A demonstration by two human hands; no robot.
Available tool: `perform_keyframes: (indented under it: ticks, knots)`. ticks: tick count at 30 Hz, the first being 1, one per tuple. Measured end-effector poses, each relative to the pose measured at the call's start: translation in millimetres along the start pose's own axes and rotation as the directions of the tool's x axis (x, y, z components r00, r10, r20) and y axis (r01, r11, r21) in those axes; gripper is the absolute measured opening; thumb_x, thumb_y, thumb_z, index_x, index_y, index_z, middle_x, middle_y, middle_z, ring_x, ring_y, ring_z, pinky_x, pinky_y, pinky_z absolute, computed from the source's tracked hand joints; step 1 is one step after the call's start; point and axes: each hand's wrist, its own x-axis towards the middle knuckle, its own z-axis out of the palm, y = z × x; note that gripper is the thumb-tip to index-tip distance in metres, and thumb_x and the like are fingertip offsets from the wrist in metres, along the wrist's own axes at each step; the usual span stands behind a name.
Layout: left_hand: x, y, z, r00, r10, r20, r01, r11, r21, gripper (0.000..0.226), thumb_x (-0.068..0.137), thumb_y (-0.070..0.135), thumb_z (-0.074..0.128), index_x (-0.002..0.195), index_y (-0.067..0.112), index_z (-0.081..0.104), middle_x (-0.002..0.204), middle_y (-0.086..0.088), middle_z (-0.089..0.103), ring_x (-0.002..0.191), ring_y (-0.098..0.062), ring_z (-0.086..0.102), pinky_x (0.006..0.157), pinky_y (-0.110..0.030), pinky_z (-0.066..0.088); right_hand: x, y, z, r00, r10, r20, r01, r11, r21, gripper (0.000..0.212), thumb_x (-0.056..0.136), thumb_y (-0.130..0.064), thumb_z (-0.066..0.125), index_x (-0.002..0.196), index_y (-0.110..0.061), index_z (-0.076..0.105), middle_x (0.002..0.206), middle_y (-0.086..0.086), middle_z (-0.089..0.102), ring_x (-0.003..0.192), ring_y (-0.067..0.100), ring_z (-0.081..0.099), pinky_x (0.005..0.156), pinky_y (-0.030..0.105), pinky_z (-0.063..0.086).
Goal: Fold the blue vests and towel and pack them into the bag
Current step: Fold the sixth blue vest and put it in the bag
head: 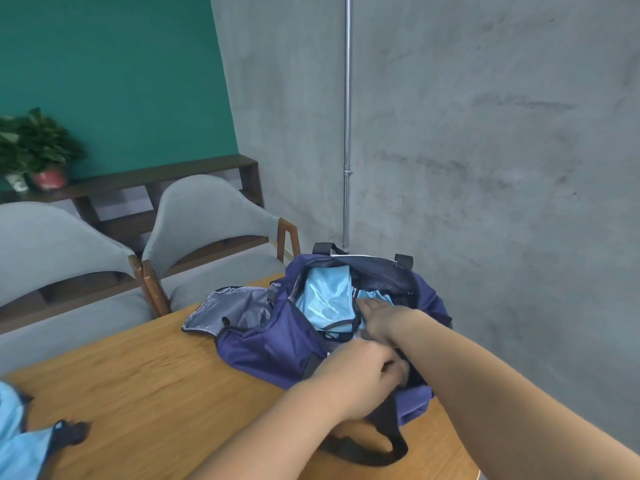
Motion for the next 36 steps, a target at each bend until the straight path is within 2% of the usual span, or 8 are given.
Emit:
perform_keyframes:
  ticks: [4, 7, 10, 15, 20, 23, 29, 36]
  knots:
    - [21, -15, -21, 0.960, -0.018, -0.279, 0.073, 0.980, 0.186, 0.019, 0.103, 0.020, 0.049, 0.110, 0.016, 0.066, 0.112, -0.006, 0.063, 0.107, -0.028, 0.057, 0.090, -0.044, 0.048, -21, 0, -8, 0.981, 0.027, -0.194, -0.046, 0.995, -0.093, 0.056, 0.100, -0.024, 0.057, 0.153, -0.013, 0.041, 0.156, 0.013, 0.036, 0.148, 0.033, 0.029, 0.115, 0.050, 0.041]
    - [42, -39, -37, 0.976, -0.144, -0.161, 0.191, 0.922, 0.337, 0.035, 0.102, 0.022, 0.057, 0.136, 0.017, 0.051, 0.135, -0.006, 0.051, 0.127, -0.031, 0.048, 0.101, -0.043, 0.046, -44, 2, -9, 0.979, 0.049, -0.197, -0.094, 0.969, -0.229, 0.044, 0.097, -0.013, 0.060, 0.140, -0.013, 0.055, 0.142, 0.013, 0.046, 0.135, 0.033, 0.044, 0.106, 0.045, 0.050]
    - [49, -59, -38, 0.930, -0.357, 0.084, 0.308, 0.886, 0.347, 0.052, 0.105, 0.036, 0.055, 0.151, 0.019, 0.036, 0.147, -0.008, 0.043, 0.137, -0.035, 0.041, 0.106, -0.048, 0.046, -51, 7, 12, 0.990, 0.096, -0.099, -0.118, 0.962, -0.245, 0.056, 0.098, -0.018, 0.057, 0.151, -0.014, 0.042, 0.147, 0.012, 0.041, 0.133, 0.034, 0.047, 0.103, 0.049, 0.048]
    - [53, -67, -36, 0.926, -0.368, 0.086, 0.303, 0.860, 0.410, 0.059, 0.098, 0.024, 0.067, 0.147, 0.025, 0.034, 0.139, -0.005, 0.043, 0.131, -0.034, 0.045, 0.094, -0.047, 0.050, -50, 0, 23, 0.985, 0.150, -0.090, -0.171, 0.937, -0.304, 0.077, 0.098, -0.027, 0.057, 0.164, -0.020, 0.019, 0.159, 0.006, 0.038, 0.140, 0.033, 0.040, 0.105, 0.044, 0.037]
    - [52, -65, -39, 0.924, -0.361, 0.126, 0.277, 0.858, 0.433, 0.068, 0.094, 0.033, 0.073, 0.150, 0.026, 0.034, 0.141, -0.006, 0.043, 0.133, -0.035, 0.047, 0.098, -0.046, 0.050, -52, -12, -10, 0.983, 0.131, -0.128, -0.166, 0.935, -0.315, 0.043, 0.099, -0.016, 0.056, 0.143, -0.017, 0.055, 0.146, 0.010, 0.054, 0.136, 0.032, 0.043, 0.102, 0.041, 0.043]
    - [52, -64, -40, 0.919, -0.367, 0.142, 0.272, 0.853, 0.446, 0.072, 0.093, 0.034, 0.074, 0.152, 0.027, 0.033, 0.141, -0.005, 0.043, 0.134, -0.034, 0.046, 0.098, -0.046, 0.049, -37, -27, -16, 0.983, 0.133, -0.129, -0.160, 0.960, -0.230, 0.048, 0.102, -0.012, 0.053, 0.150, -0.009, 0.048, 0.154, 0.017, 0.041, 0.144, 0.035, 0.035, 0.111, 0.046, 0.043]
    - [55, -71, -39, 0.916, -0.357, 0.185, 0.247, 0.863, 0.441, 0.072, 0.091, 0.035, 0.075, 0.151, 0.026, 0.036, 0.139, -0.004, 0.042, 0.134, -0.033, 0.044, 0.103, -0.046, 0.050, -2, -12, 33, 0.966, 0.224, -0.127, -0.218, 0.974, 0.055, 0.075, 0.106, -0.030, 0.039, 0.165, -0.009, -0.001, 0.173, 0.013, -0.007, 0.160, 0.029, -0.005, 0.126, 0.056, 0.017]
    - [60, -72, -38, 0.913, -0.362, 0.185, 0.239, 0.846, 0.477, 0.071, 0.091, 0.032, 0.076, 0.149, 0.027, 0.035, 0.138, -0.002, 0.041, 0.135, -0.033, 0.043, 0.102, -0.044, 0.049, 8, -7, 23, 0.974, 0.221, -0.060, -0.219, 0.975, 0.033, 0.071, 0.107, -0.038, 0.031, 0.166, -0.012, 0.003, 0.174, 0.010, -0.007, 0.160, 0.030, -0.009, 0.126, 0.057, 0.014]
